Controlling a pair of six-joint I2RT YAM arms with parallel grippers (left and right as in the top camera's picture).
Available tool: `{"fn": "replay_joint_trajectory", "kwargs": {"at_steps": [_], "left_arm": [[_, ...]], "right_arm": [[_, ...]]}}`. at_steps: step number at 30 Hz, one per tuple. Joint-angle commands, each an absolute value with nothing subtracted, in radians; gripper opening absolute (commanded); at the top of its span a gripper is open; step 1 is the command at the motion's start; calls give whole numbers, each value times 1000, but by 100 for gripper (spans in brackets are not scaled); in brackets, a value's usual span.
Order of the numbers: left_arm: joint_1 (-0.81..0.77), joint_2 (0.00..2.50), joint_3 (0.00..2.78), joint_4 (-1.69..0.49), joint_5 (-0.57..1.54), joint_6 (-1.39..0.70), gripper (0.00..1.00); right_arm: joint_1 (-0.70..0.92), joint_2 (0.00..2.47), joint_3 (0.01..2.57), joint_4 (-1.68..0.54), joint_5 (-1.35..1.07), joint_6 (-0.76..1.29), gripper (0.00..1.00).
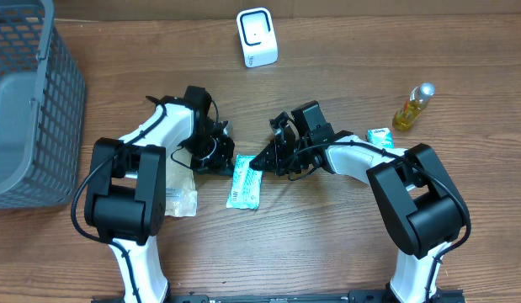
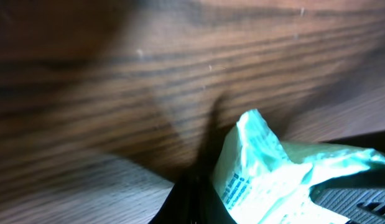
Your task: Scan the item barcode
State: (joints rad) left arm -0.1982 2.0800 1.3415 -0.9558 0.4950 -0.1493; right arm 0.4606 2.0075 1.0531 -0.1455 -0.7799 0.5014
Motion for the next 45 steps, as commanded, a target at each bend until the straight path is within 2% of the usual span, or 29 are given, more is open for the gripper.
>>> {"fn": "replay_joint_trajectory", "kwargs": {"at_steps": [1,6,10,12,14,15,17,18,19,23,26,31,36,40,45], "left_arm": [[-171,2085,1457,-994,468,-134,4],[-136,2030,1710,-1095,363,-135,4],[-112,2019,1843,-1111,165,-135,4],[-103,2019,1877,-1105,46,-138,8],[-95,2019,1880,-1085,-59,-139,22],[-90,2020,1880,-1080,-113,-138,33],[-83,2024,1880,-1079,-199,-138,61],[-81,2026,1880,-1080,-225,-138,87],[-78,2026,1880,-1080,-255,-138,100],[-65,2026,1880,-1063,-359,-138,99],[-42,2026,1880,-1034,-394,-138,99],[17,2026,1880,-1024,-392,-160,100],[46,2026,1880,-1022,-392,-160,99],[47,2026,1880,-1021,-392,-160,100],[46,2026,1880,-1021,-392,-160,100]], "right_arm": [[469,2005,1047,-139,-786,489,4],[469,2005,1047,-139,-786,482,4],[470,2005,1047,-140,-771,482,4],[470,2005,1047,-140,-760,482,4],[470,2005,1047,-140,-760,482,4],[470,2005,1047,-139,-760,482,4],[471,2005,1048,-139,-759,481,4],[470,2005,1049,-139,-760,475,4],[470,2005,1053,-140,-760,470,4],[469,1992,1112,-219,-760,424,4],[469,1974,1208,-357,-732,345,4],[471,1965,1441,-674,-559,193,4],[470,1965,1695,-890,-365,60,4],[472,1965,1859,-928,-209,-39,4],[491,1966,1906,-816,-94,-277,4]]}}
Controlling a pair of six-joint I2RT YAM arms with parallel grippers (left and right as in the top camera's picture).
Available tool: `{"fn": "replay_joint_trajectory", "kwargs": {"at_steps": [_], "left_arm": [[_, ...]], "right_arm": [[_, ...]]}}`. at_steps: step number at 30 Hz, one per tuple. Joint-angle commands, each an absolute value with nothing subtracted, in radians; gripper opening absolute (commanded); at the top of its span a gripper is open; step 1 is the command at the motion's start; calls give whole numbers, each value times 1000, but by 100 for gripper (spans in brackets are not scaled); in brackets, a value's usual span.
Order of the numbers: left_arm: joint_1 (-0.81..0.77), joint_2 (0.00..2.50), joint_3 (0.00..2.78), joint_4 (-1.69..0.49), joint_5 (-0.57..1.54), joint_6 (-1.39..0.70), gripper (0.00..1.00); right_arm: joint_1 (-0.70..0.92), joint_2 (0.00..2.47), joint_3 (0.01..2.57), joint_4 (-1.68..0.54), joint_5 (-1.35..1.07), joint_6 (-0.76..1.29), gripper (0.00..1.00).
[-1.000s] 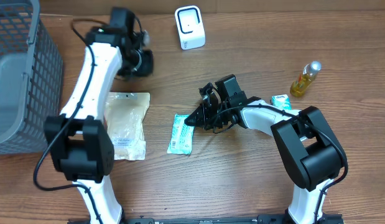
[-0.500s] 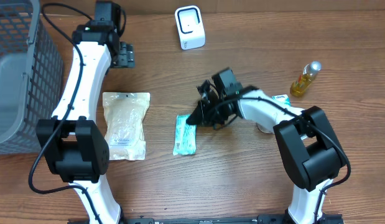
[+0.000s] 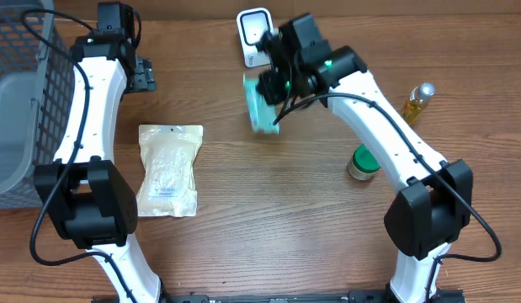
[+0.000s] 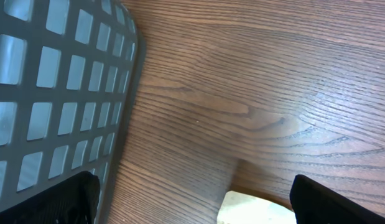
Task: Scan the item barcode
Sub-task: 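Hold the wipes pack against the white scanner window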
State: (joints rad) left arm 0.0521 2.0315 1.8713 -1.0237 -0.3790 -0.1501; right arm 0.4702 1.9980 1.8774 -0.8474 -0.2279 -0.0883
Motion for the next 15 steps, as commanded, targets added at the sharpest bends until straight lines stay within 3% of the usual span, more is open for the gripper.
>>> {"fn": "replay_joint_trajectory", "kwargs": {"at_steps": [1,15], "left_arm": [[46,2026,1880,-1021,-392,-160,100],[46,2026,1880,-1021,-392,-160,100]], "right_arm": [[499,1966,1905,-790,-51,-328,4],[556,2104,1904,-304,237,-740,4]]}}
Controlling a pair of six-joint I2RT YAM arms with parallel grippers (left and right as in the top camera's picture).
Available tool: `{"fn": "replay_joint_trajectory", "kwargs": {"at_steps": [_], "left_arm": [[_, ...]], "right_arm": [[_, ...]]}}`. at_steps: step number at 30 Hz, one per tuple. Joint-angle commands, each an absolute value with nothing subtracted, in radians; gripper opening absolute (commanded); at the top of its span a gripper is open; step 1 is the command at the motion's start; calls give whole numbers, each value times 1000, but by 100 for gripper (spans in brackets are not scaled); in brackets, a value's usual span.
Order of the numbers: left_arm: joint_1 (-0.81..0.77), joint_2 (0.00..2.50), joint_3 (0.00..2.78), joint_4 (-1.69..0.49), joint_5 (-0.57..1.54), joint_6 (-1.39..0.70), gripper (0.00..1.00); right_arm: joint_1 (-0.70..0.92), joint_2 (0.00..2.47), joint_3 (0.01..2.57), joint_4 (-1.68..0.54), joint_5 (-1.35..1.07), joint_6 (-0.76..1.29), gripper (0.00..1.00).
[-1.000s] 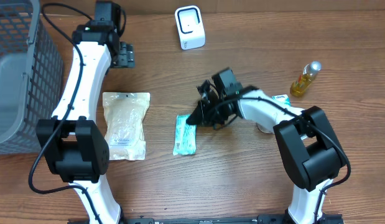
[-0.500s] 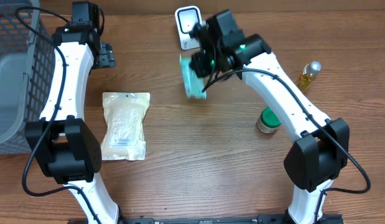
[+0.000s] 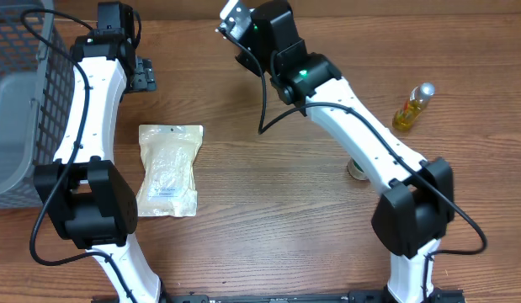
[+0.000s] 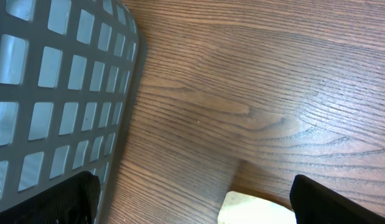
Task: Scan the item barcode
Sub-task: 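Hold the wipes pack against the white scanner window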
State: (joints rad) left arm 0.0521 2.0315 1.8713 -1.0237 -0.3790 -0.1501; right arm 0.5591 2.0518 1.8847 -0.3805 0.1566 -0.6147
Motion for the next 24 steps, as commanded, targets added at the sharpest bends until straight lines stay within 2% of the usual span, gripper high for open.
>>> {"fn": "replay_joint_trajectory", "kwargs": {"at_steps": [1,11,24], "left_arm": [[46,2026,1880,-1021,-392,-160,99],[46,2026,1880,-1021,-392,-160,100],[46,2026,1880,-1021,-392,-160,100]], "right_arm": [[556,2116,1904,-265,248,-744,4],[556,2254,1904,101,302,-863,4],[554,2413,1904,345,360,-934,4]]}}
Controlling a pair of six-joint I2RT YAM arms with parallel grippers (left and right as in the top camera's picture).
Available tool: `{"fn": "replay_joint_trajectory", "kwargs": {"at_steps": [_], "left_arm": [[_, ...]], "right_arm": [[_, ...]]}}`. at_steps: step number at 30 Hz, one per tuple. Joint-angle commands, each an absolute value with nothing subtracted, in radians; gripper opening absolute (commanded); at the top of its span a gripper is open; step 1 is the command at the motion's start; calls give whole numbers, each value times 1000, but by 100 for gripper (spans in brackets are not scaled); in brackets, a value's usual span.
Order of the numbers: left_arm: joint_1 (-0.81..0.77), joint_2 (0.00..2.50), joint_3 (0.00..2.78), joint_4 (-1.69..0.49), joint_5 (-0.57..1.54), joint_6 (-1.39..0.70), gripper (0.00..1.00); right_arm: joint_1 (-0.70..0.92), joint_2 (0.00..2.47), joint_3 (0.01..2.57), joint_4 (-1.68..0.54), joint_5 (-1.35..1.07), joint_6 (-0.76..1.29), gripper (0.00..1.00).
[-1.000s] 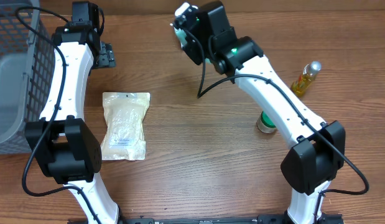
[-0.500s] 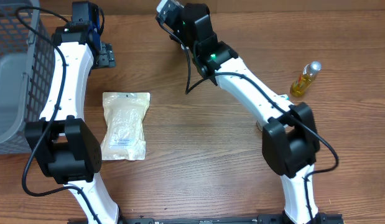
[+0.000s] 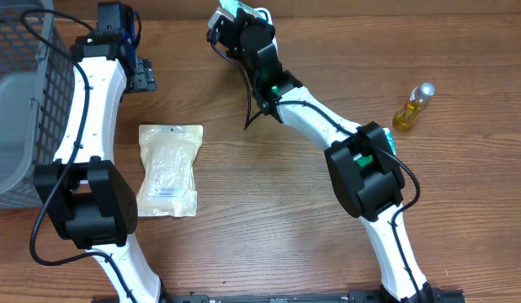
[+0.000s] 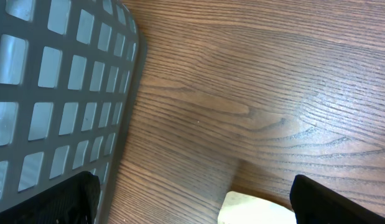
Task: Scan the item barcode
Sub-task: 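Hold the wipes pack against the white scanner window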
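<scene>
My right gripper [image 3: 231,23] is at the table's far edge, over the white scanner [image 3: 260,12], which it mostly hides. A bit of the teal packet [image 3: 235,7] shows at its tip, and the gripper looks shut on it; the barcode is not visible. My left gripper [image 3: 140,74] hangs at the far left beside the basket. In the left wrist view it [image 4: 195,194] is open, its black fingers [image 4: 71,199] wide apart with only wood between them.
A grey mesh basket [image 3: 24,101] fills the left side and shows again as the basket [image 4: 55,93]. A beige pouch [image 3: 167,168] lies flat left of centre; a corner of the pouch [image 4: 254,211] is under the left wrist. A yellow oil bottle [image 3: 414,105] stands at the right.
The right arm has reached further toward the far edge, its elbow now nearer the table's middle, and the gripper sits slightly left over the scanner. The left arm has not moved.
Both grippers were low at the teal packet in the middle of the table. Then the left gripper was open up by the basket, and the right held the packet in the air before the scanner. The right gripper then stood at the scanner, and is there now.
</scene>
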State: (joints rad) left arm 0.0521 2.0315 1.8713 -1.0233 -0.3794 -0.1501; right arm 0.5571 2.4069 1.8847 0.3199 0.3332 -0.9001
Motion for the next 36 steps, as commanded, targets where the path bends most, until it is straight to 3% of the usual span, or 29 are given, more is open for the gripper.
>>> {"fn": "replay_joint_trajectory", "kwargs": {"at_steps": [1,19,36], "left_arm": [[46,2026,1880,-1021,-392,-160,100],[46,2026,1880,-1021,-392,-160,99],[46,2026,1880,-1021,-392,-160,100]], "right_arm": [[554,2417,1904,353,366,-952,4],[500,2454,1904,402,293,-1015,4],[515,2454,1904,377,283,-807,4]]}}
